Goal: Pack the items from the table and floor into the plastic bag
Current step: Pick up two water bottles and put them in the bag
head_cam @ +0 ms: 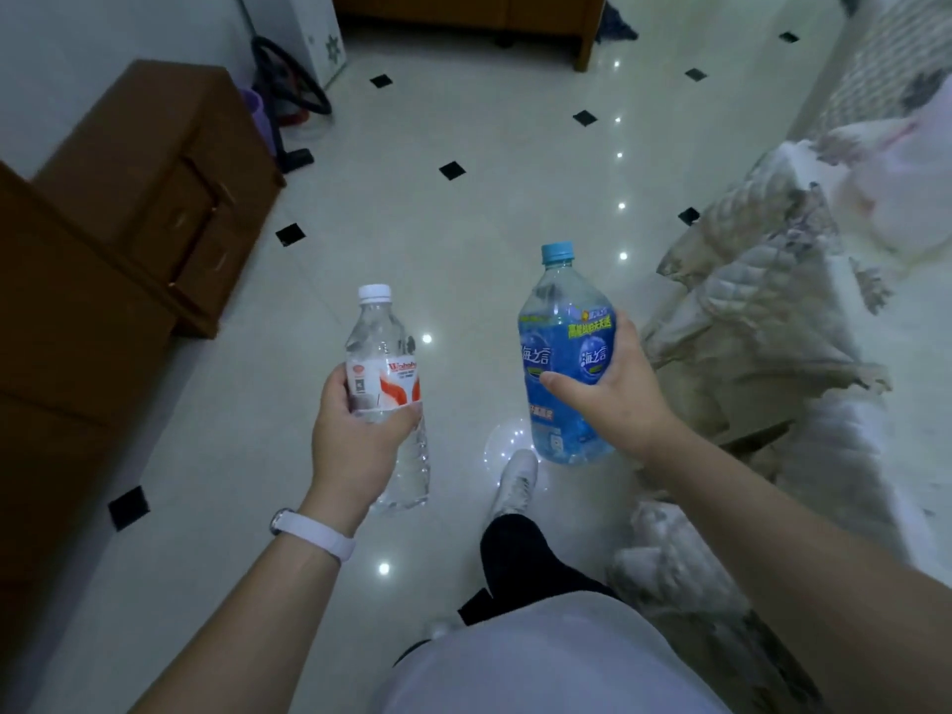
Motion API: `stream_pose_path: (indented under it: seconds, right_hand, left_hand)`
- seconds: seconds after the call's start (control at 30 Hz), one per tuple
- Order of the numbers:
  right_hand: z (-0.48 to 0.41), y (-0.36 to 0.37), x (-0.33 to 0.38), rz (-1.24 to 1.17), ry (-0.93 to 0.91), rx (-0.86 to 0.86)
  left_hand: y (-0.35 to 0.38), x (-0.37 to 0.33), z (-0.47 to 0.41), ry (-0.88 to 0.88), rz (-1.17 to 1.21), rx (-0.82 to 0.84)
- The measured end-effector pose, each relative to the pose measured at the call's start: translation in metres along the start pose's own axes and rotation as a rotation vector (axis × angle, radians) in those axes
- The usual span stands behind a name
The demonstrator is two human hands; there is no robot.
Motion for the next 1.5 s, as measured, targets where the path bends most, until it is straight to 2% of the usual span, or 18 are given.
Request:
stream_pose_path:
  seconds: [0.23, 0.5, 0.8, 0.97, 1.2, 1.33, 1.5]
  right_hand:
    - [-0.130, -0.017, 0.003, -0.083, 0.029, -0.013]
    - [-0.252, -0.106, 0.042, -0.092, -0.073, -0.134]
    - [-0.337, -0.166, 0.020, -0.104, 0.021, -0.311]
    - [-0.405, -0.182, 0.013, -0.045, 0.095, -0.388]
    - [-0.489, -0.229, 0.028, 0.001, 0.193, -0.588]
    - [-0.504, -0.258, 0.035, -0.024, 0.221, -0.735]
    - [-0.497, -0.294, 0.020, -0.043, 0.303, -0.907]
  left_hand:
    - [0.067, -0.053, -0.109, 0.015, -0.071, 0.035]
    - [0.164, -0.148, -0.204, 0.109, -0.065, 0.130]
    - [0.279, -0.211, -0.300, 0.203, -0.054, 0.354]
    - [0.341, -0.229, -0.380, 0.190, -0.026, 0.458]
    - [0.435, -0.272, -0.491, 0.159, -0.012, 0.672]
    - [0.493, -0.305, -0.524, 0.205, -0.053, 0.803]
    - [0.567, -0.332, -0.524, 0.238, -0.070, 0.980]
Point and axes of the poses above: each hand's wrist, its own z-axis away from the middle knuckle, its own y-axis out of the palm, x = y × z, the point moved 7 cm from there along -z, towards the middle knuckle, and after that the axes turned 1 degree about y, right-handed, at the moved point
